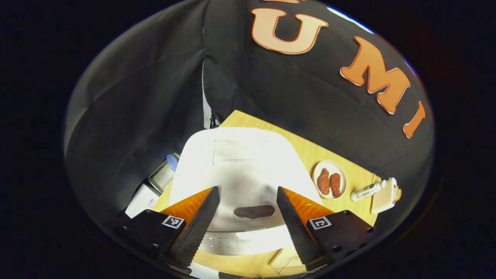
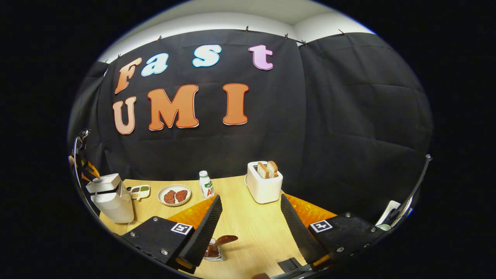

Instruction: Close the left gripper, press the button to open the rice cooker; take a wooden spoon from the chopstick holder with the right hand, scoop a spoonful of rice and pour it into the rice cooker, then put the wooden spoon back into the chopstick holder.

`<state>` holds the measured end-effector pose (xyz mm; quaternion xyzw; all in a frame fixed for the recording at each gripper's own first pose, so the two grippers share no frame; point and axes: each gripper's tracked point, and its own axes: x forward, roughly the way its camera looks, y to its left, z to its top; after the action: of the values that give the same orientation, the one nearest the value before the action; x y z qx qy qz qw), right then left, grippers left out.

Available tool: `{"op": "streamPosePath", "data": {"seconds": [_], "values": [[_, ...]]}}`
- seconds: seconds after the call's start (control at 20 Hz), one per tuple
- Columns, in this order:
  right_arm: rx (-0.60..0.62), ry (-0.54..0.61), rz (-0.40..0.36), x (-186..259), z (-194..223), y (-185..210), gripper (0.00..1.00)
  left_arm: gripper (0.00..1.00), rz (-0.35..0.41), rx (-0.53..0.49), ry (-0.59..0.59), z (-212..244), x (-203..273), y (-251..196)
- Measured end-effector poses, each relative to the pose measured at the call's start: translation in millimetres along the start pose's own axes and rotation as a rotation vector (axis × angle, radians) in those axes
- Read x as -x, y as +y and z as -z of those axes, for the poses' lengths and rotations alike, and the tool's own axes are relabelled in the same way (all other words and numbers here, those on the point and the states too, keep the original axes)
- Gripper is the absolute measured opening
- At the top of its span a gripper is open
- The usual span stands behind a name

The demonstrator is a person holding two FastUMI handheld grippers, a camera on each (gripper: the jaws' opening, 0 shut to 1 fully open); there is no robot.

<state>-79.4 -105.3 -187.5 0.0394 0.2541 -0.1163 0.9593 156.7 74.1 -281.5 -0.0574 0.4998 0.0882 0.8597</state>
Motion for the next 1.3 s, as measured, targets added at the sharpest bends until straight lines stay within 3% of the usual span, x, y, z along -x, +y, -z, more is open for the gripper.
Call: {"op": "streamPosePath", "data": {"seconds": [0.15,0.2,0.7,0.85,1.05,1.3], "values": [[0.004,0.008,-0.025,-2.7,3.0,5.7,0.95,1.0,-0.075,-0.055,0.079,41.6,-11.0,6.0],[0.01,0.008,-0.028,-2.4,2.9,6.2,0.95,1.0,-0.075,-0.053,0.027,30.3,-12.5,3.8],[0.017,0.011,-0.04,3.6,10.8,-0.6,0.94,1.0,-0.085,-0.069,0.029,35.8,-8.9,-4.9],[0.028,0.0,-0.044,2.3,2.5,-0.6,0.94,1.0,-0.088,-0.1,-0.087,16.3,12.0,-5.0],[0.06,-0.064,-0.058,-2.3,-21.6,11.9,0.94,1.0,-0.05,-0.189,-0.331,-21.7,72.7,-27.8],[0.119,-0.185,-0.104,-5.9,-60.9,50.7,0.94,1.0,0.036,-0.175,-0.569,-37.1,155.9,-41.5]]}}
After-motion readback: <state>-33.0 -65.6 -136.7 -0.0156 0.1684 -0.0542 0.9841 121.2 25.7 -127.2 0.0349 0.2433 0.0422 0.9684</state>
